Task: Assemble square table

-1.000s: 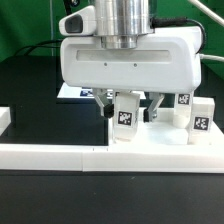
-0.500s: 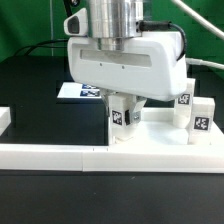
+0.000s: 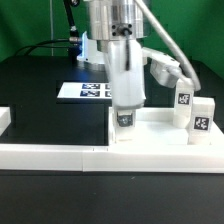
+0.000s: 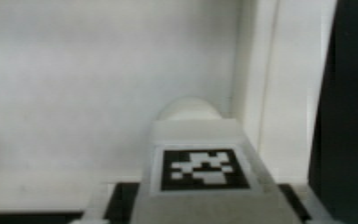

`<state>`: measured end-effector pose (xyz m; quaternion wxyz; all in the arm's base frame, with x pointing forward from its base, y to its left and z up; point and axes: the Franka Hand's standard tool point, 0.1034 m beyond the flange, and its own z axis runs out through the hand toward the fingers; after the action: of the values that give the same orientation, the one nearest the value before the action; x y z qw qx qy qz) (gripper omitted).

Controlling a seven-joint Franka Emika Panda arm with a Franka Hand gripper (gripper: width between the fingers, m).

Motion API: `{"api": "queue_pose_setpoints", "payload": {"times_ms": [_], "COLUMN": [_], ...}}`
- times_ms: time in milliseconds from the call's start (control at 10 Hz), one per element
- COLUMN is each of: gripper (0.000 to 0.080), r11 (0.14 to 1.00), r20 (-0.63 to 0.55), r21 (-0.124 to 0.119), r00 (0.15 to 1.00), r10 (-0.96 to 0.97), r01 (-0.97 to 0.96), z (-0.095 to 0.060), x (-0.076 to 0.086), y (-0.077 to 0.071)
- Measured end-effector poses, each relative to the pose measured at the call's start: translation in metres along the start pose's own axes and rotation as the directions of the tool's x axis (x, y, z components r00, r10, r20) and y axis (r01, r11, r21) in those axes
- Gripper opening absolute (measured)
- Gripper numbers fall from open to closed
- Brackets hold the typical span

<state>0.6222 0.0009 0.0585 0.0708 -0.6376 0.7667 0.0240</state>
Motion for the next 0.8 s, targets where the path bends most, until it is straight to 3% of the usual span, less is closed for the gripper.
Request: {"api": "queue_pose_setpoints", "payload": {"times_ms": [100,300,400,500,600,800], "gripper": [0.0273,0.0274,0.0458,0.0458,0.0610,0.0637], "r11": [0.995,0.998,0.998,1.000,0.971,0.828], "r20": [0.036,0.030,0.030,0.026,0.020,0.043], "r21": [-0.001,-0.002,-0.002,-0.001,0.007,0.019], "r00": [0.995,0.998,0.998,1.000,0.971,0.827], "r10": [0.096,0.057,0.058,-0.005,-0.238,-0.561], "r01": [-0.096,-0.057,-0.058,0.005,0.238,0.561], "z": [0.000,0.001,0.001,0.000,-0.005,-0.012], "x": [0.003,0.001,0.001,0.000,-0.005,-0.016], "y": [0.000,0.001,0.001,0.000,-0.002,0.000]}}
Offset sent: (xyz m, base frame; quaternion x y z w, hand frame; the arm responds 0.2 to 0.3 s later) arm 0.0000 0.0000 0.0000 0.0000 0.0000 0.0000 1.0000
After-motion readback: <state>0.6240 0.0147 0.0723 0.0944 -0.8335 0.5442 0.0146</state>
